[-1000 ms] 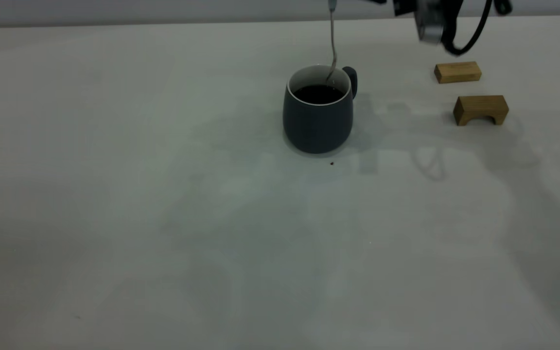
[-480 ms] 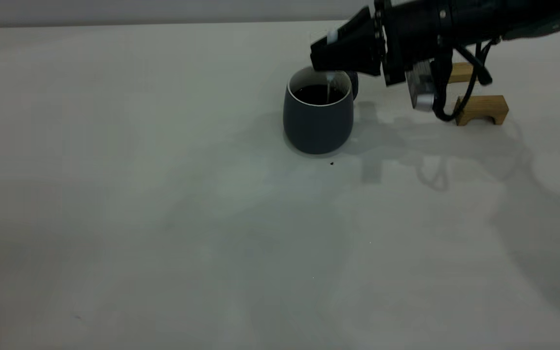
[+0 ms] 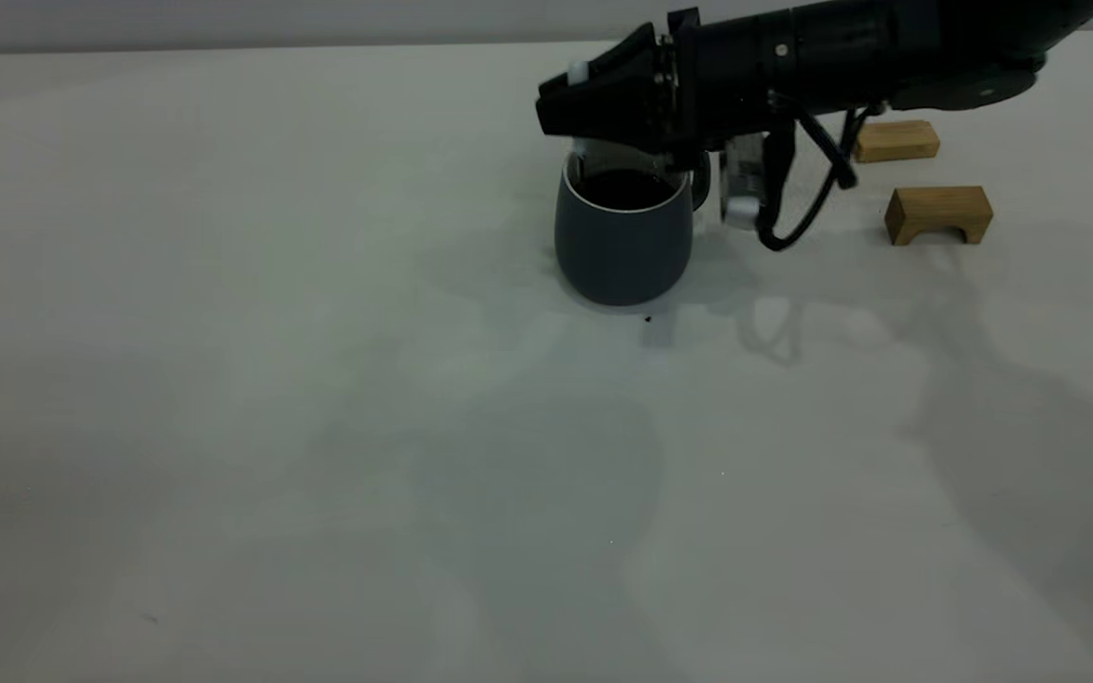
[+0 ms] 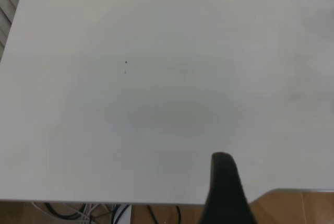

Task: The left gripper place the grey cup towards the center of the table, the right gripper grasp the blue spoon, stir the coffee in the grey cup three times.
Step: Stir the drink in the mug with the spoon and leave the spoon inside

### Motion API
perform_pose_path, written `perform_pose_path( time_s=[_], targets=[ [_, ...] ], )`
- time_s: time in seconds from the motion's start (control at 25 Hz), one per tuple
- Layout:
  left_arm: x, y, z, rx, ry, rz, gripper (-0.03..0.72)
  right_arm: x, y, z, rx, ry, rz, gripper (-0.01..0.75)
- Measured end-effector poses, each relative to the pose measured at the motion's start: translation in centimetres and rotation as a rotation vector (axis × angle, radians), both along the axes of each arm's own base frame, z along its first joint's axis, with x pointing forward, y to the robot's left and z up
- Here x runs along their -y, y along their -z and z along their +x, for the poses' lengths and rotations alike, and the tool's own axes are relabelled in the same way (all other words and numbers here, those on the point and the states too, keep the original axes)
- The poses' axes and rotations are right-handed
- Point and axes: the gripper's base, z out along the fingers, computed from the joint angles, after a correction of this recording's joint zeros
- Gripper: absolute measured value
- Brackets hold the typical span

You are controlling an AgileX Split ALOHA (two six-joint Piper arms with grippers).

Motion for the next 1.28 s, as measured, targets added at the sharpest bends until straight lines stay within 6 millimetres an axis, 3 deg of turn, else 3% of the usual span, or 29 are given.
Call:
perform_pose_path(
  time_s=[0.24,0.48,0.84,1.04,1.28],
  targets=[
    [0.0,0.0,0.0,0.000,0.001,0.001,0.585,0.4,0.4,0.6,0.002,0.055,-0.049,0.118],
    [0.0,0.0,0.0,0.000,0.001,0.001,0.585,2.5,0.3,1.2,0.020,0.058,-0.103,0.118],
    [0.0,0.0,0.0,0.000,0.001,0.001,0.585,4.8,-0.7,0.2,0.087,-0.149,-0.226,0.118],
    [0.0,0.0,0.0,0.000,0.001,0.001,0.585,4.8,-0.8,-0.3,0.067,-0.202,-0.217,0.118],
    [0.0,0.0,0.0,0.000,0.001,0.001,0.585,2.9,-1.4,0.3,0.028,-0.091,-0.115,0.118]
  ],
)
